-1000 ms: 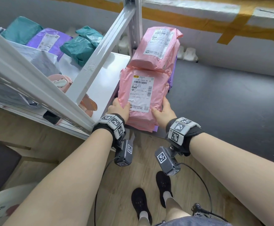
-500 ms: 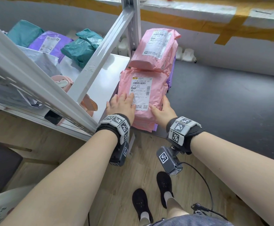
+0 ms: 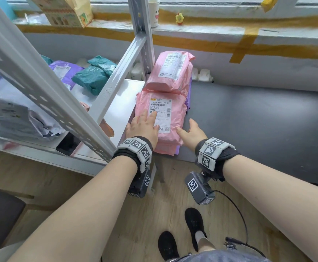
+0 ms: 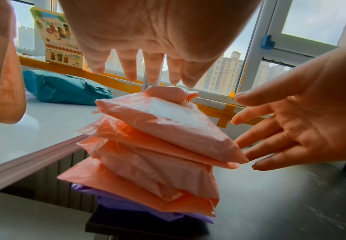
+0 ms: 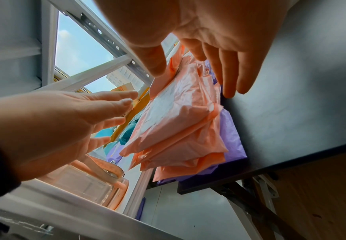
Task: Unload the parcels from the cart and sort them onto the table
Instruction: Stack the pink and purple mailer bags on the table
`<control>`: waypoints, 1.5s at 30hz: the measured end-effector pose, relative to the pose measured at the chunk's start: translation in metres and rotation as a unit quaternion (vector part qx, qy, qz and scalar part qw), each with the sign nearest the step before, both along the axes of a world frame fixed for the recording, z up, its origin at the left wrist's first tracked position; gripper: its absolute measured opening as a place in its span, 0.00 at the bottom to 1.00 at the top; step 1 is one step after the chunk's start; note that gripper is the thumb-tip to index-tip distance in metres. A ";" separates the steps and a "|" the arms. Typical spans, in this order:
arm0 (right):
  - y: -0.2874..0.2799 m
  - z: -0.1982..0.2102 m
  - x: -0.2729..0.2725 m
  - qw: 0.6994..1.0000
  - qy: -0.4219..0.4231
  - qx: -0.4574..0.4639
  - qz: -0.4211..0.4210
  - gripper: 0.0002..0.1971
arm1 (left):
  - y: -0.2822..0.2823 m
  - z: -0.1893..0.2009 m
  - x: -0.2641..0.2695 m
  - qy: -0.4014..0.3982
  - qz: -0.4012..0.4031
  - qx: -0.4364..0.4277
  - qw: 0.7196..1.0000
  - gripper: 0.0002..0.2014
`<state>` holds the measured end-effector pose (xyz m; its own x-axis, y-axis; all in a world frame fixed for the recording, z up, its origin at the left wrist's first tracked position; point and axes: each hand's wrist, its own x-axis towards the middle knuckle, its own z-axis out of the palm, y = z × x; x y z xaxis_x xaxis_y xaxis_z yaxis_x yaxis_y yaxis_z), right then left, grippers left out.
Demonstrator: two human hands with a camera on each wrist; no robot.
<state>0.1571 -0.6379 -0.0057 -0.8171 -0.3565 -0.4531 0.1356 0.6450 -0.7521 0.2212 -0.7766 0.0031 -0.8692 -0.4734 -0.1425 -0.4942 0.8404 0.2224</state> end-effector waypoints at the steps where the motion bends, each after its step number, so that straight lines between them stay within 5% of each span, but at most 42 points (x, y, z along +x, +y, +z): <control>1: 0.002 0.002 0.002 1.000 0.003 0.003 -0.003 0.38 | 0.003 0.003 0.001 0.005 -0.007 0.000 1.000 0.26; 16: 0.127 0.052 0.013 0.984 0.118 0.075 -0.107 0.33 | 0.116 0.047 -0.025 0.084 -0.182 -0.009 0.980 0.23; 33: 0.500 0.081 0.022 0.925 0.157 0.149 -0.312 0.28 | 0.482 0.071 -0.088 0.076 -0.392 0.026 0.917 0.24; 45: 0.629 0.062 0.000 0.897 0.106 0.151 -0.401 0.32 | 0.622 0.061 -0.160 0.058 -0.496 0.055 0.864 0.21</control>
